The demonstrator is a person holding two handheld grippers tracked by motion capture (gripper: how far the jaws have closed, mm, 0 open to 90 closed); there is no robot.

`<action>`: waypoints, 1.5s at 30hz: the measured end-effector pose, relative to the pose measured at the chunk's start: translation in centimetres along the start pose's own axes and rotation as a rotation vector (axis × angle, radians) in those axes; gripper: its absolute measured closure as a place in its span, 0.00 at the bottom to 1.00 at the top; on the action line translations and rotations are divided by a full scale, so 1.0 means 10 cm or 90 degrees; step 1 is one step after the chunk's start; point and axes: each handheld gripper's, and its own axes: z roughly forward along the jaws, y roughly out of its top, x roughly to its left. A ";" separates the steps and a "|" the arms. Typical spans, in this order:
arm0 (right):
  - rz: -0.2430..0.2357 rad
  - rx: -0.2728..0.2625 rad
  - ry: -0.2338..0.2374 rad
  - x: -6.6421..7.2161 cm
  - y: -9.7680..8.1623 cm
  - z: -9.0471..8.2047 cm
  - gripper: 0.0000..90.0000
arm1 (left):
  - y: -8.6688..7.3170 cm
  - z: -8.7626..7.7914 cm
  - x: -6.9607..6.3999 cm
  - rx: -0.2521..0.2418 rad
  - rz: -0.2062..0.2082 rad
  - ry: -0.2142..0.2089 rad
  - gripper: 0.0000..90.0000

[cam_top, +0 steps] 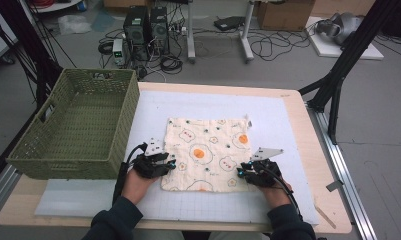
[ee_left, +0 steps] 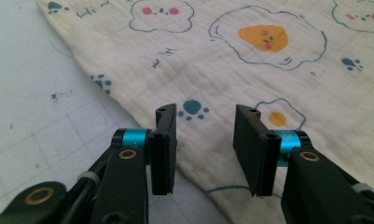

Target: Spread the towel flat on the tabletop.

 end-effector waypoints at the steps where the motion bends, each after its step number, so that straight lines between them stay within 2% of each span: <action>1: 0.005 0.000 0.005 -0.01 0.00 0.00 0.83 | -0.01 -0.01 -0.01 0.001 0.009 0.002 0.69; 3: 0.009 0.007 0.015 -0.01 -0.01 -0.02 0.85 | -0.02 -0.03 -0.04 0.002 0.021 0.006 0.72; 10: 0.000 0.028 0.065 0.01 -0.06 -0.10 0.88 | -0.05 -0.12 -0.06 0.018 0.032 -0.002 0.78; 13: -0.003 0.031 0.076 0.01 -0.07 -0.13 0.83 | -0.06 -0.15 -0.05 0.016 0.015 -0.005 0.79; 15: -0.005 0.020 0.065 0.02 -0.07 -0.15 0.76 | -0.06 -0.16 -0.03 0.009 -0.006 0.001 0.75; 17: 0.005 -0.004 0.044 0.02 -0.06 -0.19 0.75 | -0.06 -0.16 -0.03 0.001 -0.017 0.006 0.70; 18: 0.008 -0.010 0.015 0.01 -0.06 -0.22 0.75 | -0.06 -0.16 -0.02 0.006 -0.018 0.004 0.68; 20: 0.016 0.004 -0.018 -0.02 -0.07 -0.24 0.76 | -0.07 -0.13 -0.03 0.021 -0.020 0.002 0.68; 21: 0.019 0.012 -0.024 -0.03 -0.08 -0.23 0.78 | -0.08 -0.13 -0.04 0.017 -0.014 0.008 0.69; 23: 0.028 0.033 -0.026 -0.04 -0.11 -0.18 0.79 | -0.06 -0.12 -0.06 0.022 -0.004 0.010 0.72; 24: 0.032 0.030 -0.026 -0.03 -0.11 -0.18 0.80 | -0.06 -0.12 -0.07 0.023 0.004 0.006 0.77; 26: 0.029 0.036 -0.030 -0.03 -0.10 -0.18 0.89 | -0.06 -0.12 -0.11 0.025 0.019 0.002 0.93; 27: 0.031 0.037 -0.028 -0.02 -0.10 -0.18 0.96 | -0.05 -0.12 -0.13 0.030 0.032 0.009 0.95; 28: 0.030 0.040 -0.021 -0.02 -0.11 -0.19 0.99 | -0.04 -0.13 -0.13 0.034 0.035 0.011 0.96; 32: 0.023 0.049 -0.018 -0.01 -0.11 -0.21 0.99 | -0.04 -0.18 -0.07 0.046 0.023 0.021 0.96; 34: 0.021 0.049 -0.014 -0.01 -0.11 -0.23 0.98 | -0.05 -0.20 -0.04 0.046 0.008 0.018 0.96; 36: 0.023 0.038 -0.010 -0.01 -0.10 -0.24 0.89 | -0.05 -0.21 -0.02 0.041 -0.001 0.018 0.92; 39: 0.027 0.006 -0.033 -0.02 -0.06 -0.29 0.76 | -0.03 -0.24 0.01 0.003 -0.016 0.042 0.66; 41: 0.022 -0.023 -0.058 -0.03 -0.03 -0.33 0.67 | -0.02 -0.26 0.05 -0.026 -0.026 0.032 0.54; 45: 0.044 -0.087 -0.103 -0.08 0.03 -0.41 0.48 | 0.03 -0.28 0.10 -0.095 -0.062 -0.002 0.43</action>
